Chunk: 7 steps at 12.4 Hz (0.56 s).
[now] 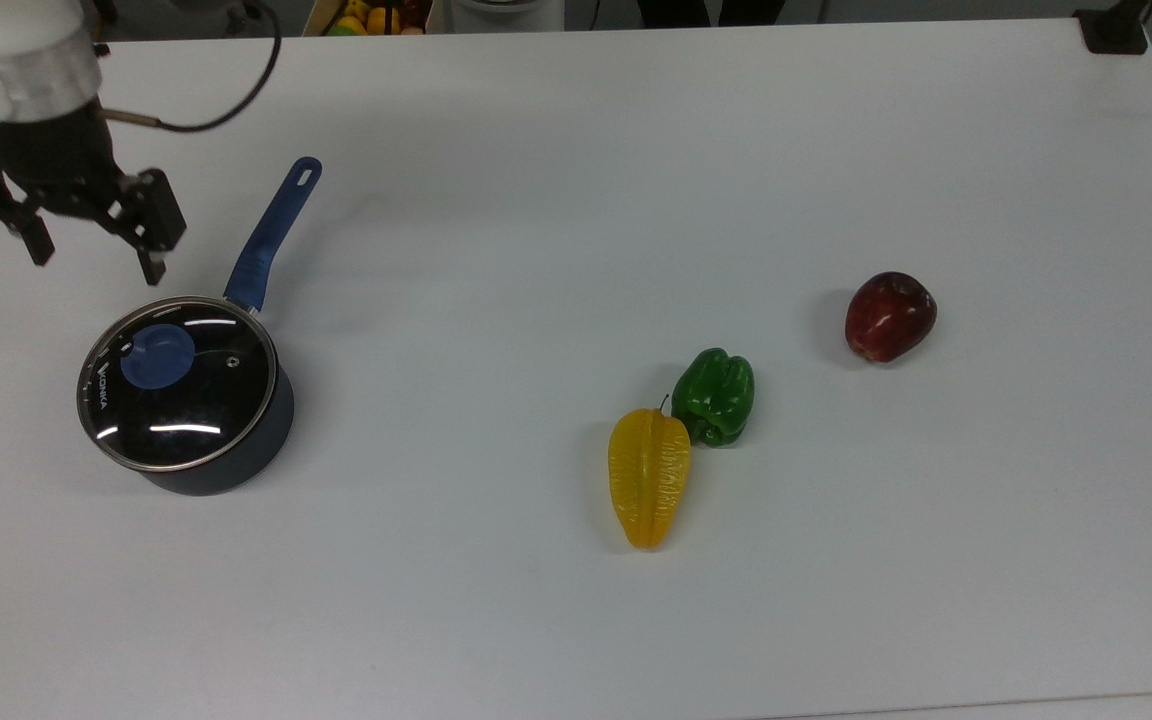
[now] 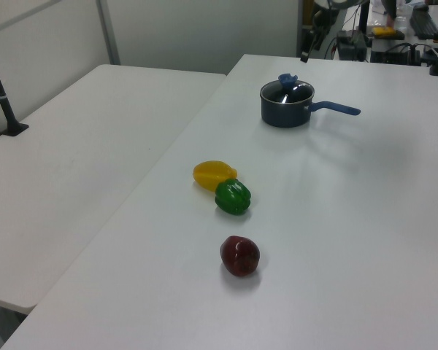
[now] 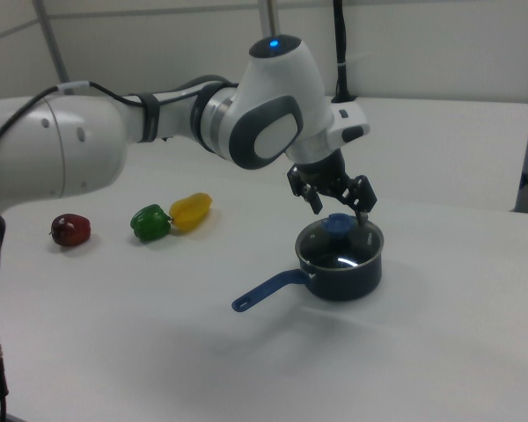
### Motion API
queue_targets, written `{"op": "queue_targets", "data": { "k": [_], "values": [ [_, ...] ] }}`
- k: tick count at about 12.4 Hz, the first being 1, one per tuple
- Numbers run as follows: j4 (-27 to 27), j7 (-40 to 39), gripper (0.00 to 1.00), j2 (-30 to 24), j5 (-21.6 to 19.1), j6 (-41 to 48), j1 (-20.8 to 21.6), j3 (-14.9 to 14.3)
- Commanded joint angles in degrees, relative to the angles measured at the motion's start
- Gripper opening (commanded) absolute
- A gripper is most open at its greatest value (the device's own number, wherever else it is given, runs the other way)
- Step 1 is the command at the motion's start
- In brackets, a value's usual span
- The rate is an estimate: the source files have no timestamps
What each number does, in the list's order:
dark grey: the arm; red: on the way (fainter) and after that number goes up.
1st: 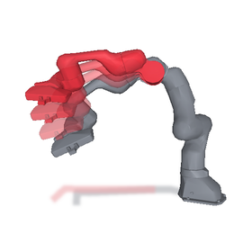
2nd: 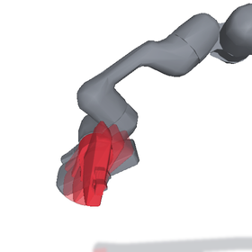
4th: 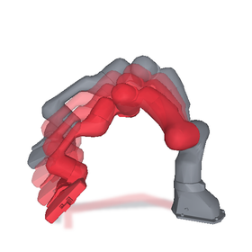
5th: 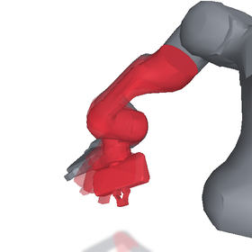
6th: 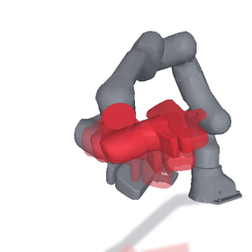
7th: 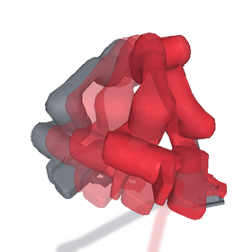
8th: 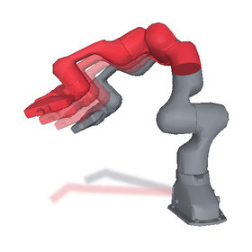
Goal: Open lid
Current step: 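Move the gripper over the saucepan and lower it to the blue lid knob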
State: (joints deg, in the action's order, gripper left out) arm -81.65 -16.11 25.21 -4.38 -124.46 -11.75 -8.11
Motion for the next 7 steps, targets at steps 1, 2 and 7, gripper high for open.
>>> {"op": "queue_targets", "data": {
  "k": [1,2,7],
  "values": [
    [1.23,1.41,1.0,2.91,-1.16,-3.85,1.2,0.55],
    [1.23,3.78,1.0,3.61,-1.16,-5.17,1.46,0.55],
    [0.88,8.29,1.0,5.81,-1.33,-9.74,2.08,0.64]
  ]
}}
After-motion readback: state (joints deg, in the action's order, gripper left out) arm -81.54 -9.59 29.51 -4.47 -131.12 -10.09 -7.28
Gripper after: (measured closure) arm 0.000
